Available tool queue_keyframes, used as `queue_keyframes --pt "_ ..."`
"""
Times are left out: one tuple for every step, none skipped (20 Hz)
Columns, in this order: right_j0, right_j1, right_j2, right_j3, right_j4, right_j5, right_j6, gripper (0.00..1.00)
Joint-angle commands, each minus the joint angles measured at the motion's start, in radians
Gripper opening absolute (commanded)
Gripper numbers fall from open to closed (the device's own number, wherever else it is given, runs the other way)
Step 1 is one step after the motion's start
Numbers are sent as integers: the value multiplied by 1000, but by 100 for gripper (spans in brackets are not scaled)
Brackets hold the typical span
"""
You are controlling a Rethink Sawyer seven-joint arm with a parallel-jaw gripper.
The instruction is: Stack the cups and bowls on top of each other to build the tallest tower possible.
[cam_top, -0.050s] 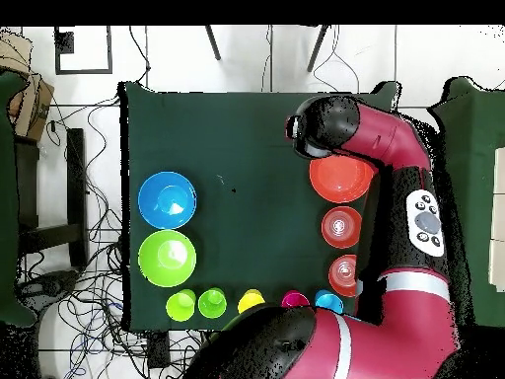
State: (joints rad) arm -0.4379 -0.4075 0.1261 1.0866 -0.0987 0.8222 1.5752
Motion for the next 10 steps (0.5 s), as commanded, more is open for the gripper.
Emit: queue_keyframes --pt "3 7 93 16 -99 -39 -172 100" --pt "4 12 93 10 -100 -39 -171 100" --pt "3 12 93 9 -102 -42 -174 100" --pt "3 14 95 4 -103 -46 -178 100" --pt "1 15 97 3 -105 -52 -182 0" --pt "1 15 98 4 -106 -58 -182 0" --pt "1 14 98 5 -107 -64 -182 0" --pt "4 18 103 -9 -111 -64 -194 0" --pt "7 21 103 -18 -110 -50 -198 0" --pt "13 28 100 -35 -105 -27 -189 0"
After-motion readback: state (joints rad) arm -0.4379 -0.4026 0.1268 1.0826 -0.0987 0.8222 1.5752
